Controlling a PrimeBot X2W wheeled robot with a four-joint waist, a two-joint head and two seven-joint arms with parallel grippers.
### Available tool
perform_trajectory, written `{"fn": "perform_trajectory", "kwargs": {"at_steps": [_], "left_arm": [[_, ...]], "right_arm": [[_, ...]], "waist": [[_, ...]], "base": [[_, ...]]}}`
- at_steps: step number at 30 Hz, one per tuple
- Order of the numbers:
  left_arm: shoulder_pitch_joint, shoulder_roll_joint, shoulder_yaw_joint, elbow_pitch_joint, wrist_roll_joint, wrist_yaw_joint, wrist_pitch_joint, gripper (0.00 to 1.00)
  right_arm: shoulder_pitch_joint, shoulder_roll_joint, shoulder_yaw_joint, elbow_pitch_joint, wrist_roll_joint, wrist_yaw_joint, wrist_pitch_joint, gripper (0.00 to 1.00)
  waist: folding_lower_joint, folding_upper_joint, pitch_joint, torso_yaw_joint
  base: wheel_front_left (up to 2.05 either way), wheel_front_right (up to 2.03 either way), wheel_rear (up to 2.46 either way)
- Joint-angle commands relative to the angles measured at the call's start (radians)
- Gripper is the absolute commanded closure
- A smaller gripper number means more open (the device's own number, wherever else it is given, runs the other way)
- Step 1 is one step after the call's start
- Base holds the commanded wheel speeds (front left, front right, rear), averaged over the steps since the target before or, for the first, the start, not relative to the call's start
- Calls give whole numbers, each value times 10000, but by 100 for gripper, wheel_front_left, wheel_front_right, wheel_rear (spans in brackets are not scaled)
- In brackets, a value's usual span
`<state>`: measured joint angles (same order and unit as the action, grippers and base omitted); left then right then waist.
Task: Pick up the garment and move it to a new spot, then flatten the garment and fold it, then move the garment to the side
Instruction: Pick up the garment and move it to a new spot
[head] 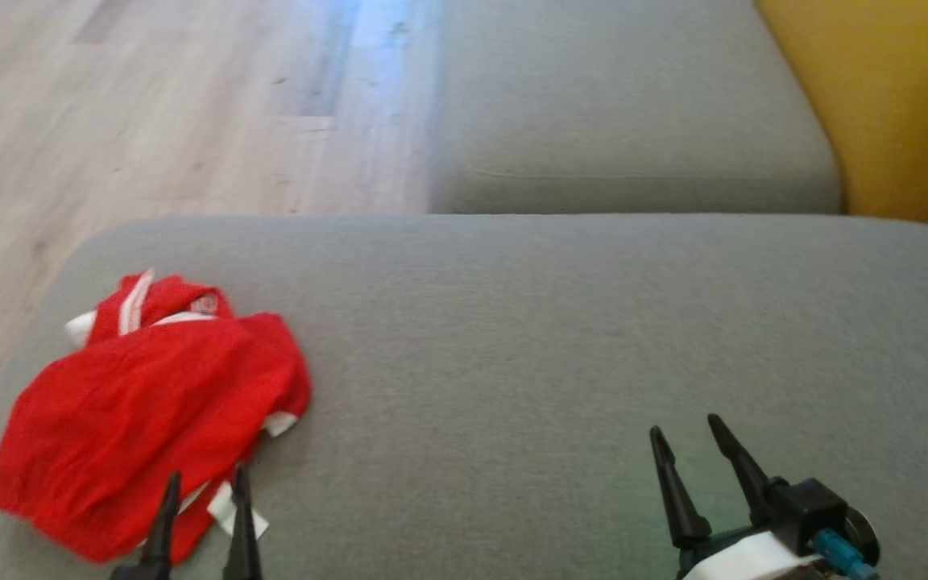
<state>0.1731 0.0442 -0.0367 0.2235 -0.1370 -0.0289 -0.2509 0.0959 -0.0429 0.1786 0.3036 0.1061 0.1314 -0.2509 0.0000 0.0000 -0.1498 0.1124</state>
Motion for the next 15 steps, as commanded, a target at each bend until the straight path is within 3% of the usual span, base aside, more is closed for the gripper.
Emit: {"fn": "perform_trajectory", "kwargs": {"at_steps": [1, 10, 15], "left_arm": [[-266, 62, 455, -256, 112, -51, -109, 0], [-53, 132, 1215, -390, 332, -207, -109, 0], [13, 131, 1653, -663, 355, -182, -109, 0]], "right_arm": [[-340, -74, 285, -274, 100, -7, -109, 0], [-308, -74, 491, -277, 391, -7, -109, 0], [-400, -74, 596, -240, 380, -7, -109, 0]], "waist": [[0, 0, -138, 632], [0, 0, -209, 2160], [0, 0, 48, 2668]], "base": [[0, 0, 0], [0, 0, 0], [0, 0, 0]]}}
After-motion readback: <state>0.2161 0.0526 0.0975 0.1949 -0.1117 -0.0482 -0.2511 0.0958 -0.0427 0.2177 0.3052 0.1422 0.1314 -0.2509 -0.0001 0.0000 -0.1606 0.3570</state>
